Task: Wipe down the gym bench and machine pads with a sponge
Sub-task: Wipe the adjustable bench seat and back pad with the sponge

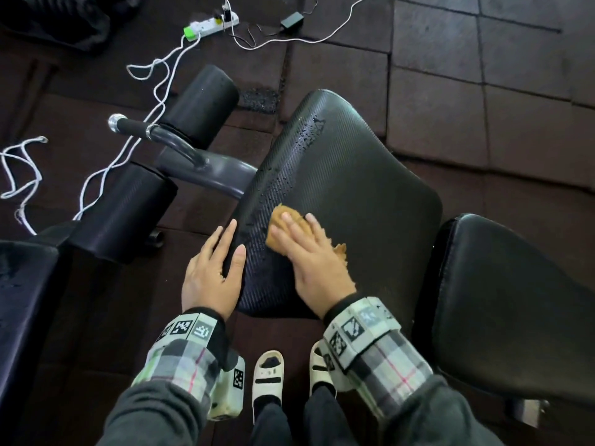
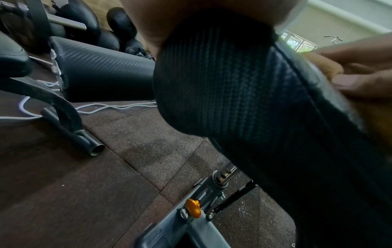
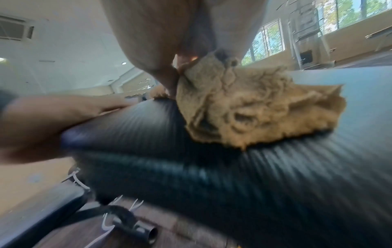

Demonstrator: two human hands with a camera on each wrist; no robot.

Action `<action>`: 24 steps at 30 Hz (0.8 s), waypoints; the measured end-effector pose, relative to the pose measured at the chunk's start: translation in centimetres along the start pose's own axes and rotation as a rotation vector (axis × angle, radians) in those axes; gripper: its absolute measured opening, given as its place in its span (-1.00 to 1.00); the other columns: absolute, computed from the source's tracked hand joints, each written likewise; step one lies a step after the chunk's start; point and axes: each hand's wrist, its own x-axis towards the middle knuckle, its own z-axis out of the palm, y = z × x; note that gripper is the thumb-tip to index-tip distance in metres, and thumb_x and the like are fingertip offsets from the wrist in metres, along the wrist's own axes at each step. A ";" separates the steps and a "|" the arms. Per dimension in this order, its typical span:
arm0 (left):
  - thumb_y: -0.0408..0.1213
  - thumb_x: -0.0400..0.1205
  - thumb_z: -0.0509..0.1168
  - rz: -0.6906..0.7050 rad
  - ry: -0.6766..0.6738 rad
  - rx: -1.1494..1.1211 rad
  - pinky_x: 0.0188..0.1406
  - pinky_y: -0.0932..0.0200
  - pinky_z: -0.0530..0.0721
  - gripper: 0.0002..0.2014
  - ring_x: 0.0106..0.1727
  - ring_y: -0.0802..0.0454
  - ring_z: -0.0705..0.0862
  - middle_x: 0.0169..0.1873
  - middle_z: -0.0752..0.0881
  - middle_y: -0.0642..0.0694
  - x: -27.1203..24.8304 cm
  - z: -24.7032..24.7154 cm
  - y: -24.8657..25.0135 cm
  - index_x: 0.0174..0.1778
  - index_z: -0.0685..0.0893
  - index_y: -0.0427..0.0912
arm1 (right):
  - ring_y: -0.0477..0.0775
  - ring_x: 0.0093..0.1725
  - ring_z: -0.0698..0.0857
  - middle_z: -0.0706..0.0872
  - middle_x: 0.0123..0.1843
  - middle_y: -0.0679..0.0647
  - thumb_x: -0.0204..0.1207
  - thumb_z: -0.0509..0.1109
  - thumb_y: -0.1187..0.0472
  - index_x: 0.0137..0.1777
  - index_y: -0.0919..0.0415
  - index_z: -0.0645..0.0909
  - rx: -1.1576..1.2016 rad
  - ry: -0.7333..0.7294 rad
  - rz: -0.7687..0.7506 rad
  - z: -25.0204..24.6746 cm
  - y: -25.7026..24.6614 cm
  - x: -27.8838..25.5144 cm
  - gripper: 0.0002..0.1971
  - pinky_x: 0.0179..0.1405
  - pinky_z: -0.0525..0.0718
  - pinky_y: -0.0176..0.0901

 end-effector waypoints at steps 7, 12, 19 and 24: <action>0.34 0.55 0.03 0.007 -0.085 -0.160 0.54 0.12 0.27 -0.45 0.56 0.12 0.38 0.58 0.37 0.22 0.1 -0.7 -1.5 0.51 0.32 0.48 | 0.21 0.64 0.09 0.21 0.64 -0.06 0.35 0.13 0.51 0.59 -0.03 0.23 0.039 -0.024 -0.022 0.4 2.1 -9.1 -0.21 0.47 0.35 0.28; 0.32 0.58 -0.02 0.055 -0.133 -0.215 0.56 0.15 0.24 -0.47 0.56 0.33 0.31 0.58 0.35 0.24 -0.7 -1.0 -3.5 0.52 0.30 0.49 | 0.28 0.62 0.16 0.26 0.63 0.00 0.51 0.23 0.47 0.56 0.07 0.33 0.104 0.046 0.076 -0.2 4.0 -8.5 -0.38 0.47 0.33 0.30; 0.32 0.59 -0.08 0.037 -0.120 -0.221 0.51 0.12 0.28 -0.49 0.52 0.20 0.38 0.59 0.35 0.22 -0.7 -0.6 -3.5 0.50 0.26 0.51 | 0.39 0.55 0.28 0.41 0.55 0.08 0.44 0.16 0.43 0.46 0.15 0.49 -0.006 0.123 -0.027 0.9 -2.1 -3.0 -0.45 0.50 0.29 0.30; 0.32 0.58 -0.11 0.031 -0.136 -0.210 0.54 0.03 0.32 -0.52 0.54 0.12 0.39 0.59 0.33 0.24 -0.7 -0.6 -3.4 0.46 0.20 0.61 | 0.29 0.56 0.29 0.40 0.55 -0.03 0.41 0.08 0.35 0.45 0.04 0.49 -0.057 -0.032 -0.249 2.0 -5.0 -5.9 -0.42 0.48 0.32 0.26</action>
